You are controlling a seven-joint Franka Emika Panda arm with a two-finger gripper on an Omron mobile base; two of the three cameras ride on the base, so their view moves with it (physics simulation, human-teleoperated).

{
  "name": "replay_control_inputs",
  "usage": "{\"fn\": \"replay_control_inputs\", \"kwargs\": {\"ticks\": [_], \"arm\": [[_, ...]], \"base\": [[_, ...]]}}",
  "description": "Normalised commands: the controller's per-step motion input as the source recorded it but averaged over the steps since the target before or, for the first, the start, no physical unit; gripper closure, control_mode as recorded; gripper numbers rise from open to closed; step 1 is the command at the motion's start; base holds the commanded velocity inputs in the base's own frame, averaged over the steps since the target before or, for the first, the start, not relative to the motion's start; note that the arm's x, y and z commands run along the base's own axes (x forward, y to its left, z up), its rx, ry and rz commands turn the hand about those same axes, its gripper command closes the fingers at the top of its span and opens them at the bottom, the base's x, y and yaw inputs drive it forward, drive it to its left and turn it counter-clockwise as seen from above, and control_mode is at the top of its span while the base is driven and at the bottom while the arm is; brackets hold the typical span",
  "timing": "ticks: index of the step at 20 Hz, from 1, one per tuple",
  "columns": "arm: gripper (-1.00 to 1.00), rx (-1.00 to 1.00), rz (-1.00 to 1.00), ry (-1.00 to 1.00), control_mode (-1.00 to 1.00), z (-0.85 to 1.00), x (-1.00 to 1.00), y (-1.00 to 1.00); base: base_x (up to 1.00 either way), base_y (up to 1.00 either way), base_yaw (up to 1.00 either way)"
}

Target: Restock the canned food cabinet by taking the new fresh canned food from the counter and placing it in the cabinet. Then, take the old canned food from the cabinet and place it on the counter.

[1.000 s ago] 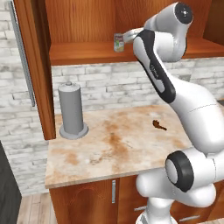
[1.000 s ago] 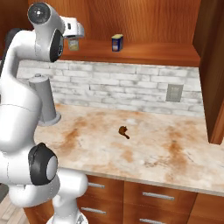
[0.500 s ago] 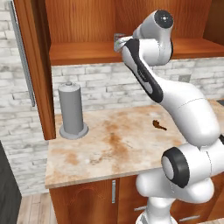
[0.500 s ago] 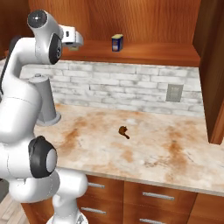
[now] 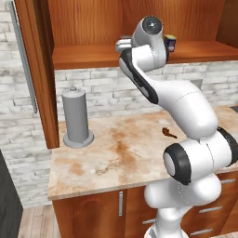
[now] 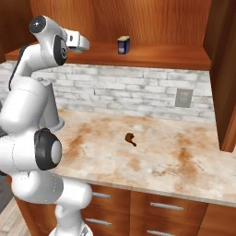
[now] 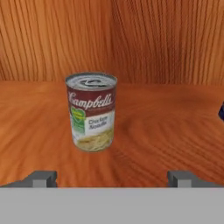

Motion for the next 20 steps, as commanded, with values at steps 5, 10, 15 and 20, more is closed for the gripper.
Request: {"fn": "replay_control_inputs", "kwargs": {"ticks": [5,10,15,20], "arm": [[-1.00,0.00,-0.03,0.04,-1.00,0.00,0.29,0.17],[-1.00,0.00,0.00,0.01,-1.00,0.00,0.36,0.12],[-1.00,0.00,0.00,0.00,-1.00,0.00,0.31,0.00],[-1.00,0.00,0.00,0.00,-1.00,-0.01,0.25,0.00]], "base": [[0.00,0.00,0.00],[0.00,0.00,0.00],[0.00,0.00,0.00],[0.00,0.00,0.00]]}}
